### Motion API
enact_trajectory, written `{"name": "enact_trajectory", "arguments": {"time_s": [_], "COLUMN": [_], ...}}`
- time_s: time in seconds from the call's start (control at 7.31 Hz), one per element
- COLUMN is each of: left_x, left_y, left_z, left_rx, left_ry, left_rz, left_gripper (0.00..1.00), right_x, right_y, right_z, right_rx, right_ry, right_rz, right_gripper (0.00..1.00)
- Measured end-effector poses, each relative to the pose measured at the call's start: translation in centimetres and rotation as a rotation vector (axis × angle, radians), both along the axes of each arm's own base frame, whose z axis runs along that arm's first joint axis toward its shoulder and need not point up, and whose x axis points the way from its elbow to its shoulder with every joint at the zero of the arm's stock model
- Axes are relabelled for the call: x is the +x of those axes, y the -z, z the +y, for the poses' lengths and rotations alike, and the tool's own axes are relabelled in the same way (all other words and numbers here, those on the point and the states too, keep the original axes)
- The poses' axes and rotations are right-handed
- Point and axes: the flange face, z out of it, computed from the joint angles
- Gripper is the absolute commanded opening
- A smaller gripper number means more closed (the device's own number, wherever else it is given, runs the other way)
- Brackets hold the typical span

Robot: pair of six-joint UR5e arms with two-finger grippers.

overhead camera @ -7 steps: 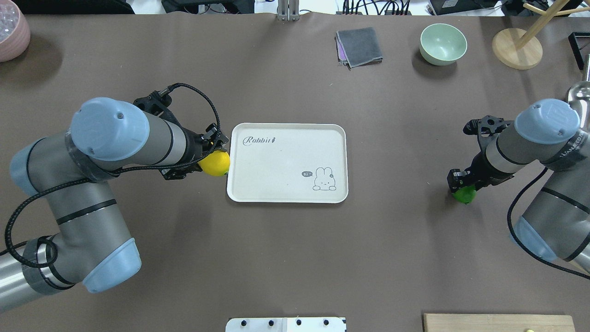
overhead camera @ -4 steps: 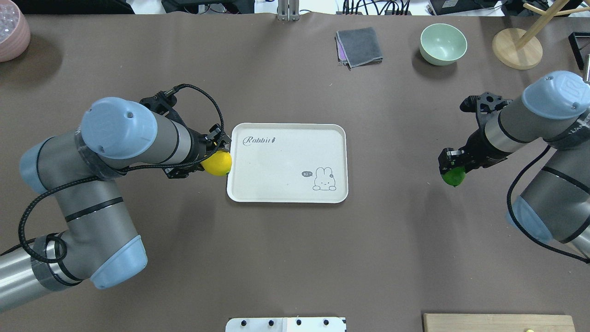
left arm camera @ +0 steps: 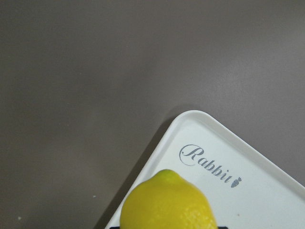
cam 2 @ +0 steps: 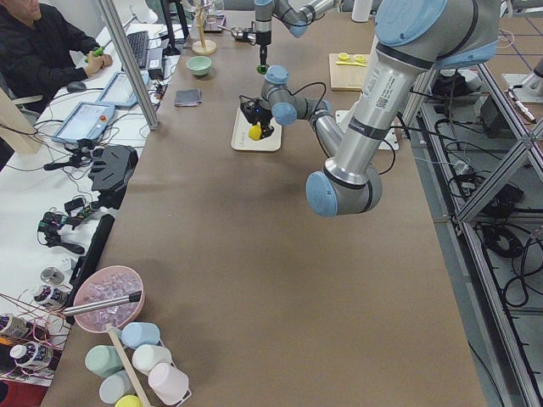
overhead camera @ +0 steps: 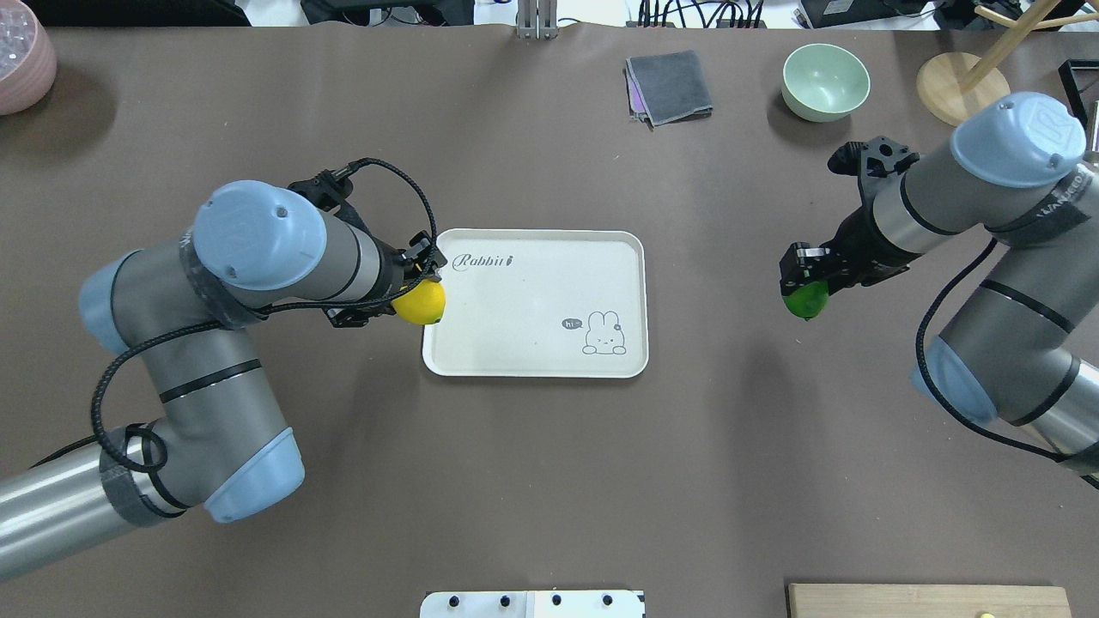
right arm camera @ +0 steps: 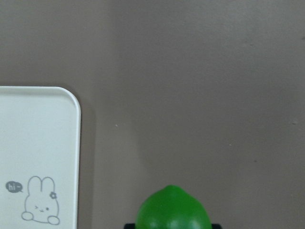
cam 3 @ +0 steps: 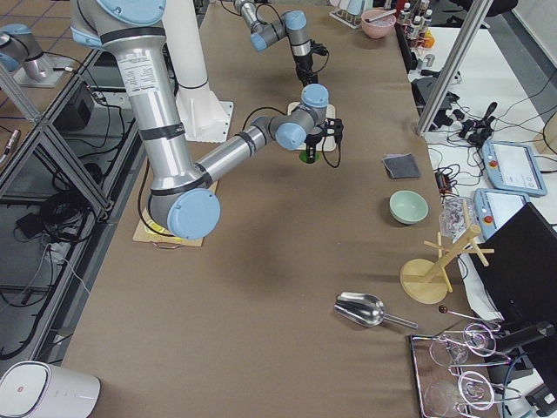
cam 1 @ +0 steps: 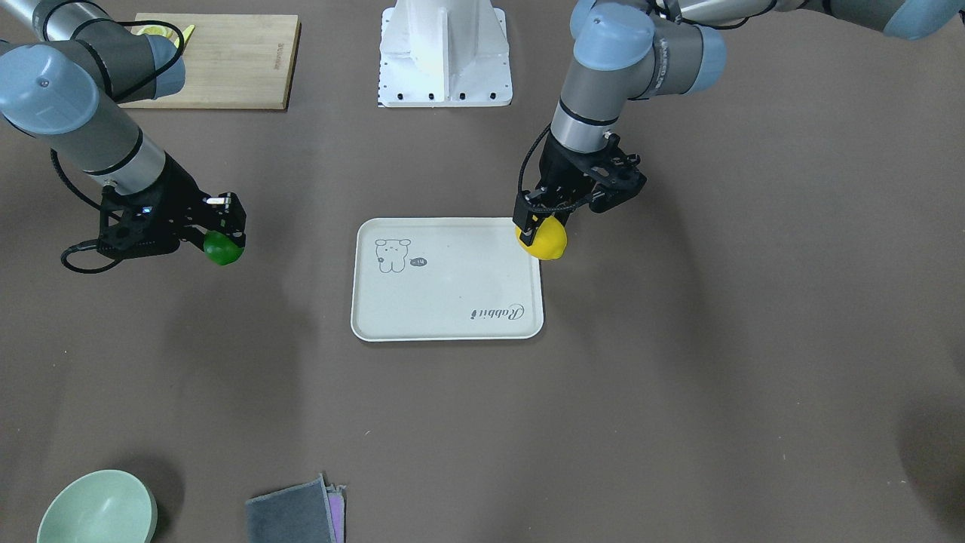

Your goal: Place all lemons on tray

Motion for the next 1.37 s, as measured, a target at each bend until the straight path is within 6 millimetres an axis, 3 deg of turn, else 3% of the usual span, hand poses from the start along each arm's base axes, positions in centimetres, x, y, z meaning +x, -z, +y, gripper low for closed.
{"name": "enact_trajectory", "arguments": {"time_s": [0.27,0.55,0.68,1.09,1.37], "left_x": [2.6,4.6,5.3,5.1,2.2], "left_y": [0.1,-0.4,-0.6,1.1,1.7], "left_z": [0.0,0.4,0.5,0.6,-1.5], "left_rx": [0.010,0.013,0.017,0.083,0.141], "left_ry": [-0.013,-0.020,-0.014,-0.040,-0.068], "left_rz": [0.006,-0.013,-0.024,-0.018,-0.025], "left_gripper": [0.03,0.72,0.98,0.99,0.99], "right_x": [-2.7,-4.9,-5.7,-8.2,-12.3], "right_y": [2.4,4.5,5.4,7.7,9.3], "right_z": [-1.2,-2.2,-2.6,-3.3,-3.2], "right_rx": [-0.012,-0.008,-0.003,0.006,0.009], "right_ry": [-0.012,-0.008,-0.004,0.007,-0.003], "right_rz": [-0.020,-0.036,-0.043,-0.054,-0.039], "right_gripper": [0.00,0.00,0.00,0.00,0.00]}}
